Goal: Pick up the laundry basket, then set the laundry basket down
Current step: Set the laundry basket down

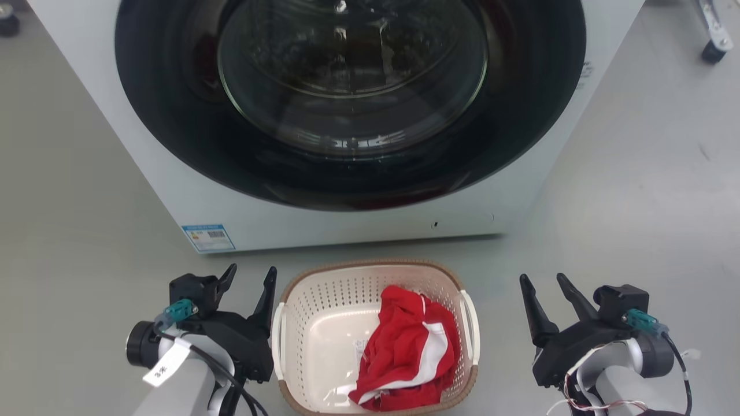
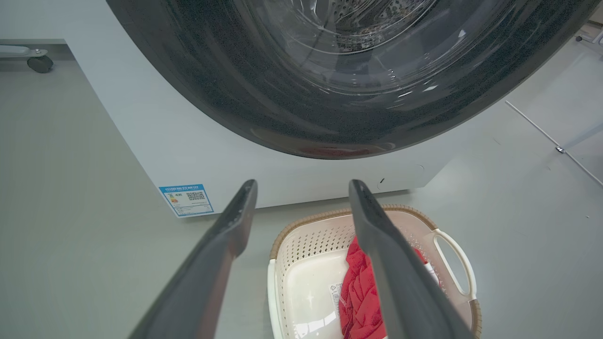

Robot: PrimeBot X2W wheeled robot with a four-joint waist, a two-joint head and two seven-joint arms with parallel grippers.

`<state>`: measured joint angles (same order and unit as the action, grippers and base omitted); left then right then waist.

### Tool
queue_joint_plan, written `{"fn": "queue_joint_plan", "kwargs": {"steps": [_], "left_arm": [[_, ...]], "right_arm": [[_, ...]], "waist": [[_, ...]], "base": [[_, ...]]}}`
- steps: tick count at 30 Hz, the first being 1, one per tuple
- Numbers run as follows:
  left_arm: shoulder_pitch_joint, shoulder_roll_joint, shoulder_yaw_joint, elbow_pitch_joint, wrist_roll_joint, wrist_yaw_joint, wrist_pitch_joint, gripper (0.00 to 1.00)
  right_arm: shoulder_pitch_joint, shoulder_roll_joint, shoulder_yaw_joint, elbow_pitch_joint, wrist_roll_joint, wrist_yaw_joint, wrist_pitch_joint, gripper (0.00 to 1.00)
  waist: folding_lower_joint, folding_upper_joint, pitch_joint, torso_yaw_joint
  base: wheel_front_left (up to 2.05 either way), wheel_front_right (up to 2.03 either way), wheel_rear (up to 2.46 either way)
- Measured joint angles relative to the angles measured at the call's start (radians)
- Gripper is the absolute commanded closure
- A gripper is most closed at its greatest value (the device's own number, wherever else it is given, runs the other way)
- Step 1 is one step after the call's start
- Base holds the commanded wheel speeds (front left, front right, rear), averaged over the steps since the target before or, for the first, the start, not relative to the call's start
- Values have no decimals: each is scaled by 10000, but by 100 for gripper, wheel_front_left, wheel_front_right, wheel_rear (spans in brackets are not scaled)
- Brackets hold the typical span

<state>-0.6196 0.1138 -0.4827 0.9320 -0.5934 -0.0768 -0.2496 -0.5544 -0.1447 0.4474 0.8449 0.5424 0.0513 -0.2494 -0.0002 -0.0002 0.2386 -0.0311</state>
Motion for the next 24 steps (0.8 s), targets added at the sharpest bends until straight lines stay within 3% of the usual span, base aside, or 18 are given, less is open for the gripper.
{"fn": "queue_joint_plan", "kwargs": {"steps": [17,24], "left_arm": [[2525,752,481,-4380,1095,1402,-2,0],[3515,968,545,-6082,1498,1659,-2,0]], "right_arm": [[2485,-688,-786,-3638,-853,-1120,-36,0],[3393,-842,-968,-4924,-1141,-1354,-42,0]], "waist": [[0,1,-1528,193],[1,2,-1763,390]], "base": [[0,0,0],[0,0,0]]}}
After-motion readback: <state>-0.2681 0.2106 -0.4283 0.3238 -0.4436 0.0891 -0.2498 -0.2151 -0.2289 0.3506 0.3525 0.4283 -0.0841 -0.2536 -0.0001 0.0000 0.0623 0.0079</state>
